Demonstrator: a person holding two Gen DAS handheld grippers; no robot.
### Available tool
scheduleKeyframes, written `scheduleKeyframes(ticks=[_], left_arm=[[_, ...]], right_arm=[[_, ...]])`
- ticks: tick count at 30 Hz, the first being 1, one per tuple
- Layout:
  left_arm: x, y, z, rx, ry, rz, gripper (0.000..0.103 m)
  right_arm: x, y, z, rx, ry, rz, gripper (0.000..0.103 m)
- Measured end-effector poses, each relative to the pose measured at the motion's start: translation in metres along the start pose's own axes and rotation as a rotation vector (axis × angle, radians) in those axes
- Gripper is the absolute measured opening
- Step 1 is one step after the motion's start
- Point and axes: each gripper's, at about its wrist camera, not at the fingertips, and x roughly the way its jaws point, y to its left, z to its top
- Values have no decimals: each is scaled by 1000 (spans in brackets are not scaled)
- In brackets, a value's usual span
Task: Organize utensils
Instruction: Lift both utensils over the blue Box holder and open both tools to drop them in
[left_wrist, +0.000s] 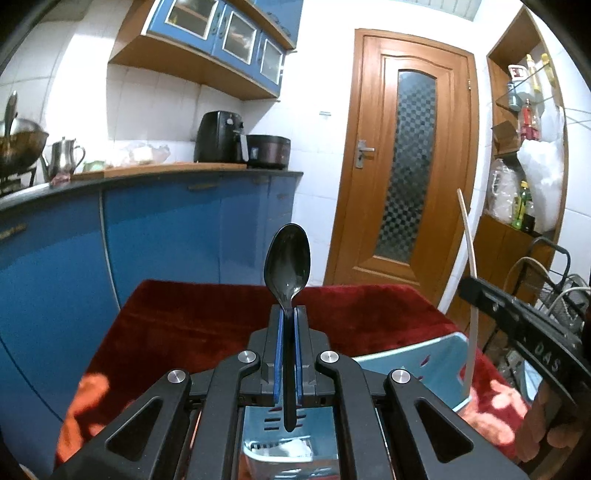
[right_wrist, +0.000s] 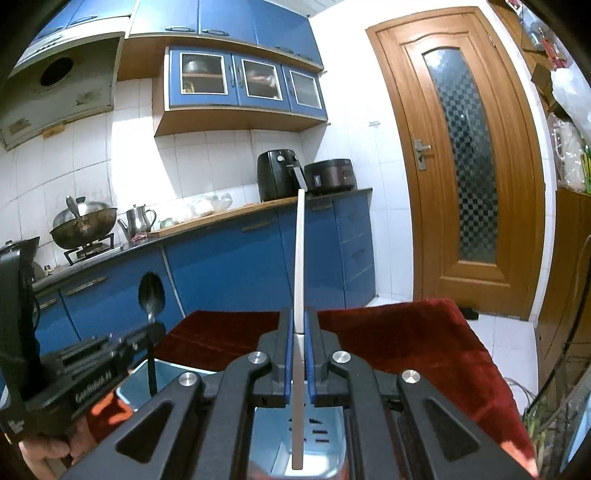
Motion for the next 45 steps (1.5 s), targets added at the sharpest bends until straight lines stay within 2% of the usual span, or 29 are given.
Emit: scheduleKeyframes(ticks=[8,12,17,19,22,26,33,45], left_arm=[[4,4,-18,-6,-5,2,5],[1,1,-21,12,-10,7,5],[-4,-1,-20,10,-1,3,15],[-6,-2,-20,5,6,-4,26],[-9,-3,-19,8,14,-4,37],[-12,-3,-19,9,25,-7,37],[-23,-2,-20,13,38,9,37],[-56,0,-21,14,66,38,37]], right_arm=[[10,1,-18,-20,30,15,7],[12,-2,-25,-1,76,32,7],[5,-4,-28,-6,86,40,8],[3,-4,-28,0,91,44,8],[0,-5,-28,7,90,47,8],[-4,-5,-24,9,85,51,16],[-14,0,-18,7,69,57,21],[-49,14,-14,21,58,71,23]])
